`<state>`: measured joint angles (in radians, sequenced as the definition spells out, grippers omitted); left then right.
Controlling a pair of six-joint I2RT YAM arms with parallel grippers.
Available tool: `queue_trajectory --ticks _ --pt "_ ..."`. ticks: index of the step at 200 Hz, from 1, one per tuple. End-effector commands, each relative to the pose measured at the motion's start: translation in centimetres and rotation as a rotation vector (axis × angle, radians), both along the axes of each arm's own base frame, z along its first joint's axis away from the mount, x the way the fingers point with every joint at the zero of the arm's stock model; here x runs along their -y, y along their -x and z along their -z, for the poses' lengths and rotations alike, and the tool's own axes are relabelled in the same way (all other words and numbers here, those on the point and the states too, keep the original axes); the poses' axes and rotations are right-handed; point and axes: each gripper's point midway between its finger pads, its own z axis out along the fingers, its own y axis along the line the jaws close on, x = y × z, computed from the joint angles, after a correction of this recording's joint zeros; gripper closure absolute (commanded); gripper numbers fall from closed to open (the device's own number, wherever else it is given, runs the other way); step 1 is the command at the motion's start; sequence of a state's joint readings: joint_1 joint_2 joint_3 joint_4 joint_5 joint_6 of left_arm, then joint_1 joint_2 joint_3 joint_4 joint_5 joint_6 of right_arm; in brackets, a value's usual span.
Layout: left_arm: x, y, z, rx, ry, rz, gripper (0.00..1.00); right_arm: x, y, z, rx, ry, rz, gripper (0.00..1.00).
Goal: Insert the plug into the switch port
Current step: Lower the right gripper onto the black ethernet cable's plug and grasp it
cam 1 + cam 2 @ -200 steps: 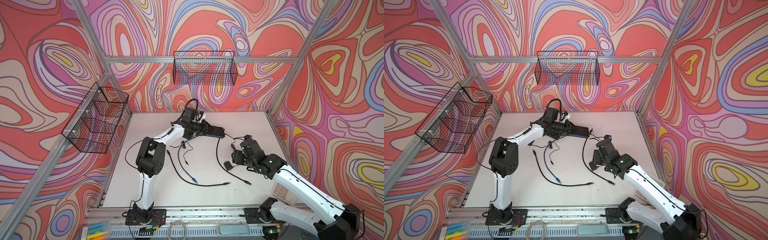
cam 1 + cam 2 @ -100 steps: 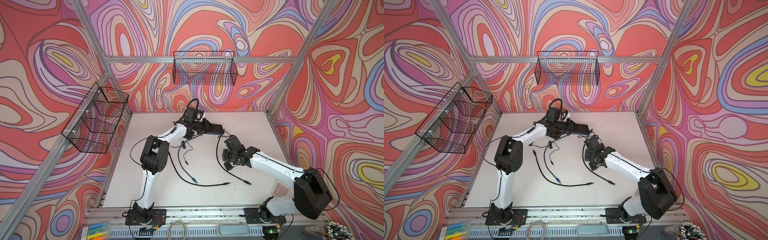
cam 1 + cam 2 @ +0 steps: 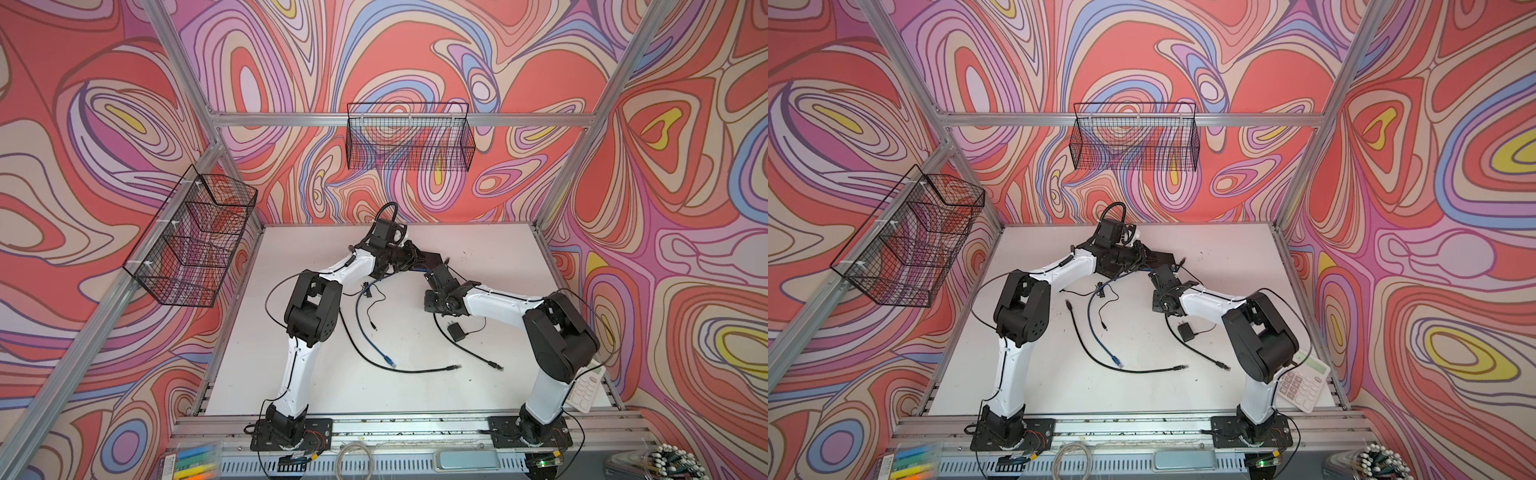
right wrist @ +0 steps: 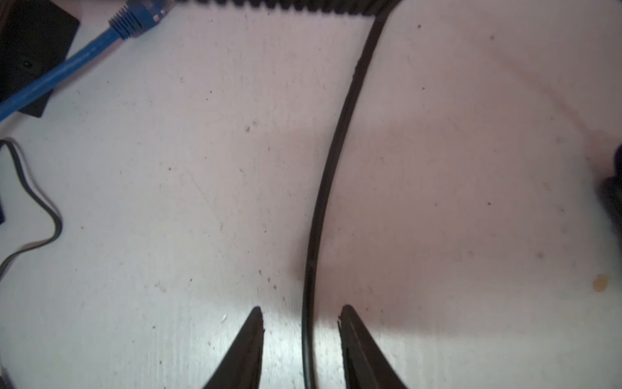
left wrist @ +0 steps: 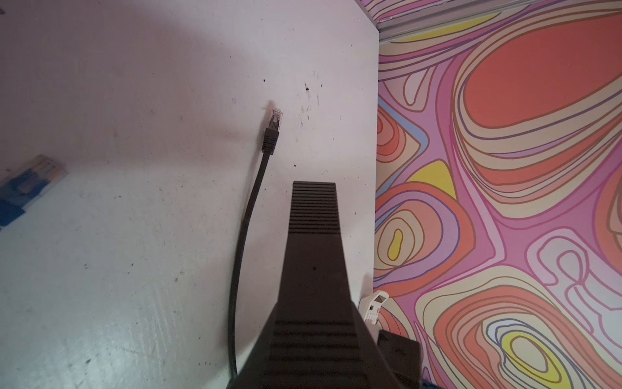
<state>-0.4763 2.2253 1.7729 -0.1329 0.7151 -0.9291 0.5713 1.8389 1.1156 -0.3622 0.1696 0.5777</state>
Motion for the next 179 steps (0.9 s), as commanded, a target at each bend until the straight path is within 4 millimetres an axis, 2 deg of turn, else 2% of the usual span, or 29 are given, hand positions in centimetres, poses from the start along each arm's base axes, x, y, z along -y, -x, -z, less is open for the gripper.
queue_trajectory --ticks 1,26,57,107,146,152,179 --pt "-0.2 -1.0 -1.2 0.039 0.029 -0.021 0.92 -0.3 -0.6 0.7 0.002 0.029 0.002 0.65" --pt "-0.5 -1.2 -1.3 0.041 0.033 -0.026 0.92 -0.6 -0.3 1.6 -0.022 0.044 -0.015 0.68" --pt "-0.7 -1.3 -1.2 0.038 0.031 -0.032 0.92 -1.6 0.7 1.9 -0.051 0.053 -0.074 0.82" --pt "-1.1 -1.8 -1.0 0.035 0.031 -0.038 0.93 -2.6 5.0 2.3 -0.119 0.06 -0.181 0.99" --pt "-1.3 -1.7 -1.2 0.04 0.029 -0.036 0.93 -2.9 9.1 2.5 -0.16 0.076 -0.233 1.0" --pt "-1.3 -1.7 -1.1 0.037 0.027 -0.038 0.93 -3.1 9.6 1.5 -0.143 0.059 -0.24 1.0" --pt "-1.6 -1.5 -0.8 0.033 0.024 -0.037 0.93 -2.1 12.1 1.2 -0.151 0.053 -0.218 0.99"
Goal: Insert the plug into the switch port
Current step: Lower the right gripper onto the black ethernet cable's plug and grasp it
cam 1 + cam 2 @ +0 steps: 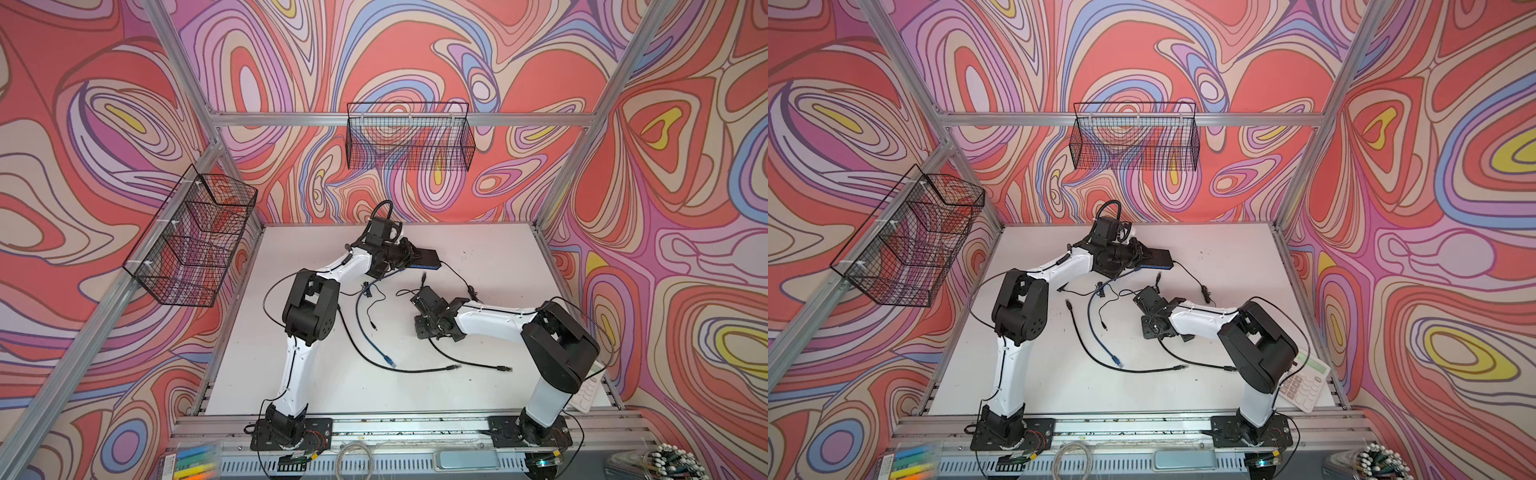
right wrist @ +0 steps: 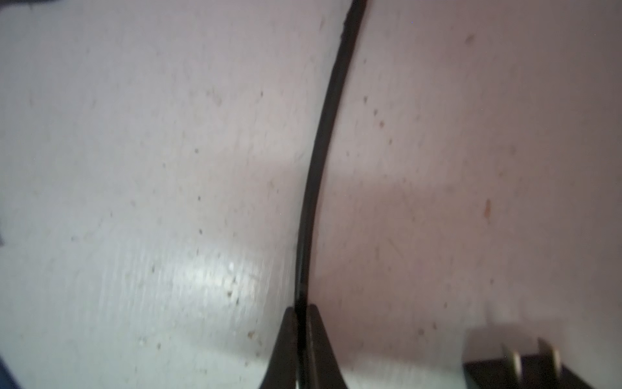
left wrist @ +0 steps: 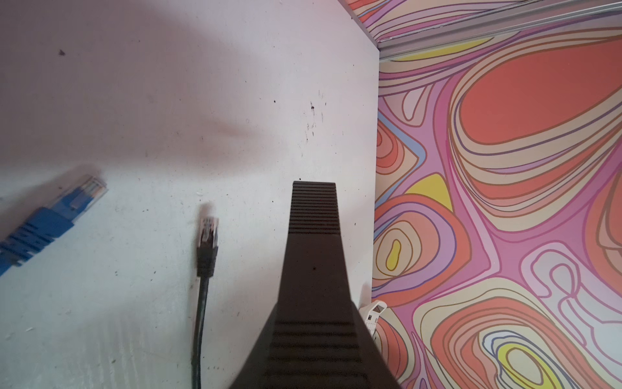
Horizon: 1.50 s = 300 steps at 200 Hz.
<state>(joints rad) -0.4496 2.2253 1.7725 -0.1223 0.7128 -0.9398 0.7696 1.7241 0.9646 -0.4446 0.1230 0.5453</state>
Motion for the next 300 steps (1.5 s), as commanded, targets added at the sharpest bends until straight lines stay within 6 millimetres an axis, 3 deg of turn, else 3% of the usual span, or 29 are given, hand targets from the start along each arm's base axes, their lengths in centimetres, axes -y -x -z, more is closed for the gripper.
queue_trajectory --ticks 1,19,33,53,67,102,129,221,236,300 --pt "-0.3 -0.4 -0.7 0.033 0.017 -0.004 0.93 1.3 2.4 -0.4 -0.032 0.004 0.031 0.98" --pt "-0.4 -0.3 -0.5 0.031 0.02 -0.005 0.93 2.3 2.8 -0.8 -0.003 0.001 0.053 0.88" --pt "-0.4 -0.2 -0.3 0.027 0.023 -0.008 0.93 2.4 2.3 -1.4 0.035 -0.002 0.048 0.74" --pt "-0.4 -0.1 -0.2 0.023 0.026 -0.007 0.93 1.3 0.9 -2.7 0.075 -0.01 0.021 0.54" --pt "-0.5 0.0 -0.4 0.025 0.026 -0.008 0.92 0.4 -0.4 -3.6 0.096 -0.02 0.014 0.48" --pt "-0.9 0.2 -1.2 0.043 0.027 -0.014 0.93 -0.5 -3.4 -5.6 0.13 -0.072 0.069 0.48" --pt "-1.3 -0.1 -1.4 0.042 0.031 -0.022 0.93 -0.2 -4.5 -5.8 0.14 -0.076 0.096 0.5" --pt "-1.5 -0.7 -2.1 0.052 0.043 -0.038 0.92 1.2 -8.1 -4.2 0.173 -0.059 0.207 0.63" --pt "-1.6 -0.8 -2.2 0.052 0.046 -0.038 0.92 1.0 -8.6 -2.5 0.146 -0.021 0.195 0.64" --pt "-1.7 -0.8 -1.9 0.044 0.047 -0.038 0.92 1.0 -10.4 -0.5 0.139 0.022 0.223 0.69"
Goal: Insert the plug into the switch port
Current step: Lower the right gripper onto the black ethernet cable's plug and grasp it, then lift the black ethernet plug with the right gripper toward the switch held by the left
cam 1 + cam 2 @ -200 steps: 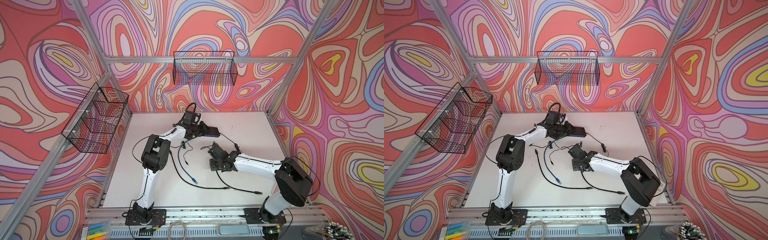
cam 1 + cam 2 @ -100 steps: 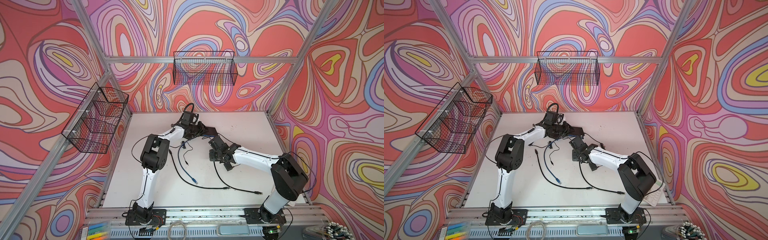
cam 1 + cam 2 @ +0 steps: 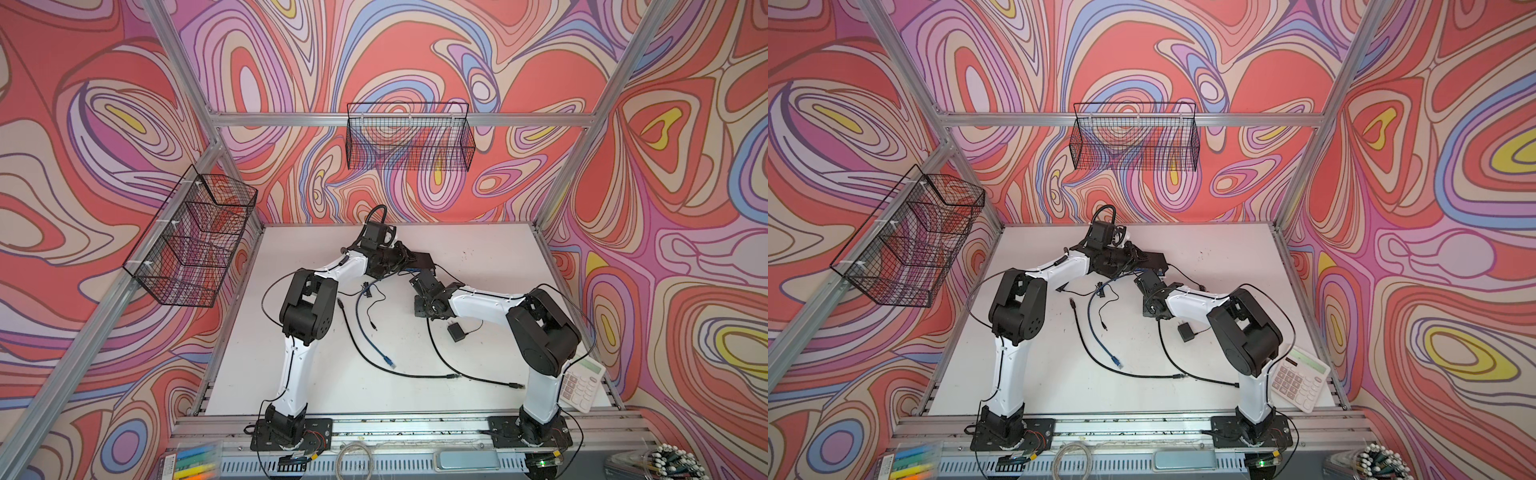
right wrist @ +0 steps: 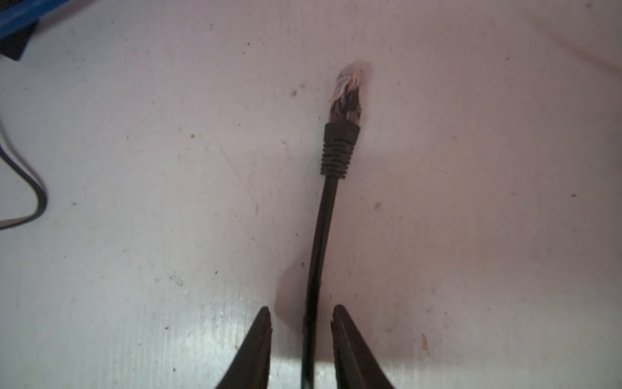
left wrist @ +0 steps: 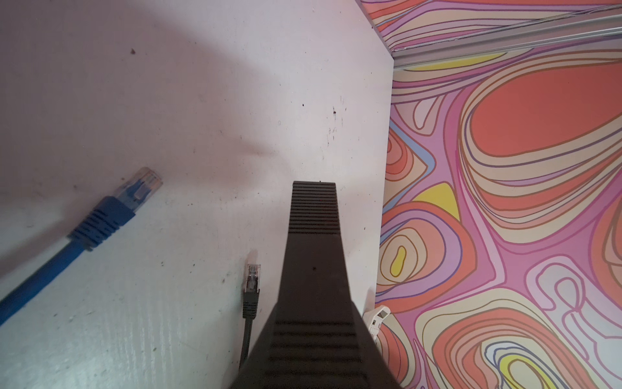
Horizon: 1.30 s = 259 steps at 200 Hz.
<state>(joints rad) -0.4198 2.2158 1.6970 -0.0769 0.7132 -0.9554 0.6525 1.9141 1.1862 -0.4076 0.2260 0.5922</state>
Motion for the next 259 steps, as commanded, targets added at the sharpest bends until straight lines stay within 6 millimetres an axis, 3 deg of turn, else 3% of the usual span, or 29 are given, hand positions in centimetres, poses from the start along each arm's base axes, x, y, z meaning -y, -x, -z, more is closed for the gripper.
queue_trajectory --ticks 1,79,259 --pt "0.1 -0.6 -3.8 0.078 0.049 -0.002 0.92 0.3 -1.5 0.0 0.029 0.016 0.024 0.69" --pt "-0.2 -0.7 -3.8 0.08 0.055 -0.004 0.92 1.5 -3.7 1.1 0.009 -0.014 0.052 0.72" --pt "-0.6 -0.6 -2.8 0.062 0.058 -0.004 0.92 2.1 -3.4 4.8 -0.036 0.039 0.063 0.83"
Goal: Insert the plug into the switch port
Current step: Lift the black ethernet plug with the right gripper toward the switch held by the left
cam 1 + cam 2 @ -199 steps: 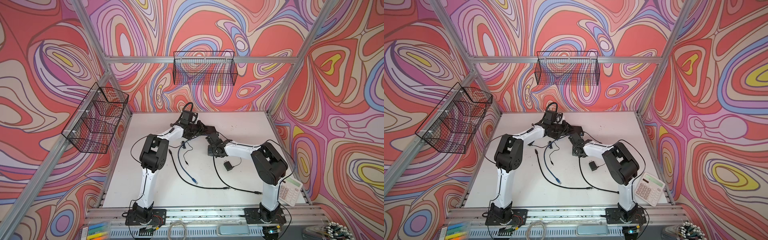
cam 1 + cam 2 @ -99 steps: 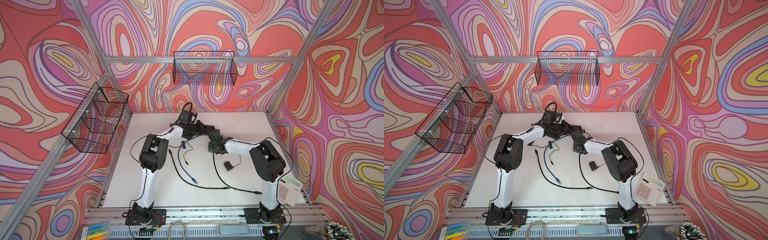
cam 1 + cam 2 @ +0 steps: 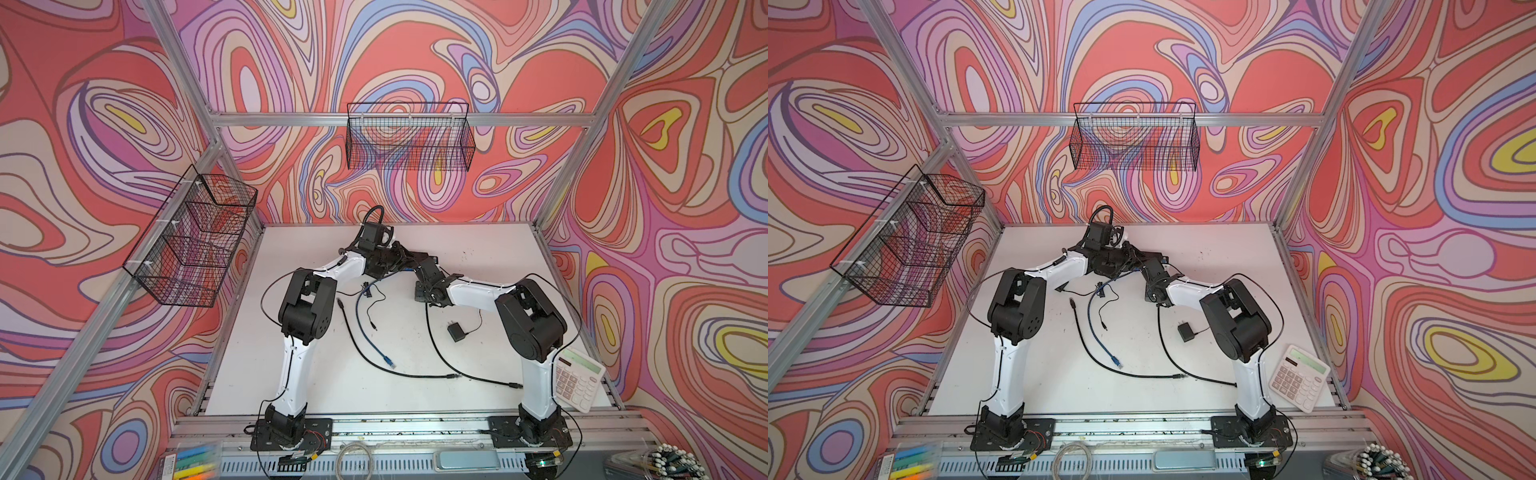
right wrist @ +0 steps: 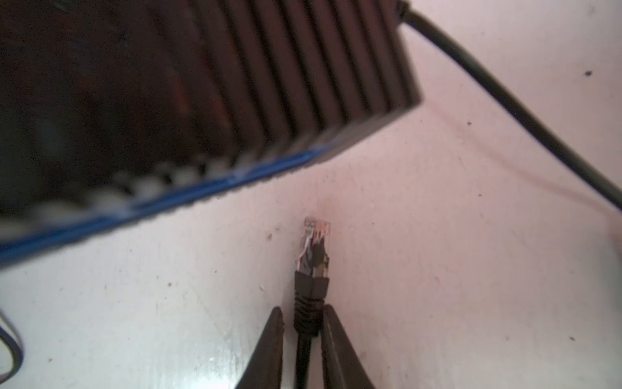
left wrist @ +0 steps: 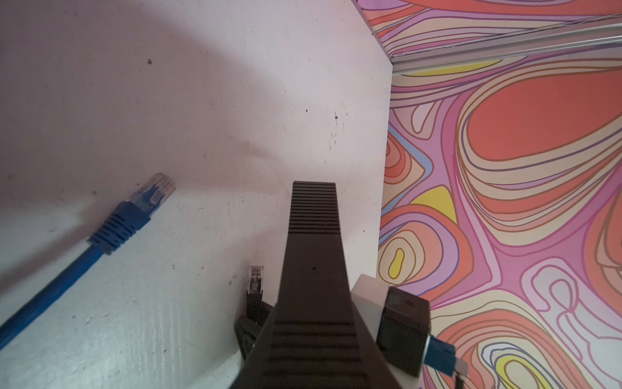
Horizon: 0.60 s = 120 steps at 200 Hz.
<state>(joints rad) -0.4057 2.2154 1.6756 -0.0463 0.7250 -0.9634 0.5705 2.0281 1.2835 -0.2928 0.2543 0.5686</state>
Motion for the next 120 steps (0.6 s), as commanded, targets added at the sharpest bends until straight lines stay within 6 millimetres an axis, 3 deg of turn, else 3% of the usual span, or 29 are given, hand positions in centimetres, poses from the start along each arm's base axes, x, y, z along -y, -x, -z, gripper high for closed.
queue_trajectory --ticks 1,37,57,120 --pt "0.0 -0.3 -3.1 0.064 0.045 0.006 0.92 1.1 2.5 4.4 -0.135 0.058 -0.011 0.83" --pt "-0.1 -0.2 -3.1 0.062 0.043 0.004 0.92 0.8 2.9 4.9 -0.145 0.036 -0.038 1.0" --pt "-0.2 -0.1 -3.1 0.064 0.041 0.004 0.92 0.1 3.0 4.7 -0.136 -0.02 -0.082 1.0" --pt "-0.5 0.3 -4.1 0.093 0.059 -0.004 0.93 -4.8 4.6 -0.8 -0.017 -0.328 -0.418 1.0"
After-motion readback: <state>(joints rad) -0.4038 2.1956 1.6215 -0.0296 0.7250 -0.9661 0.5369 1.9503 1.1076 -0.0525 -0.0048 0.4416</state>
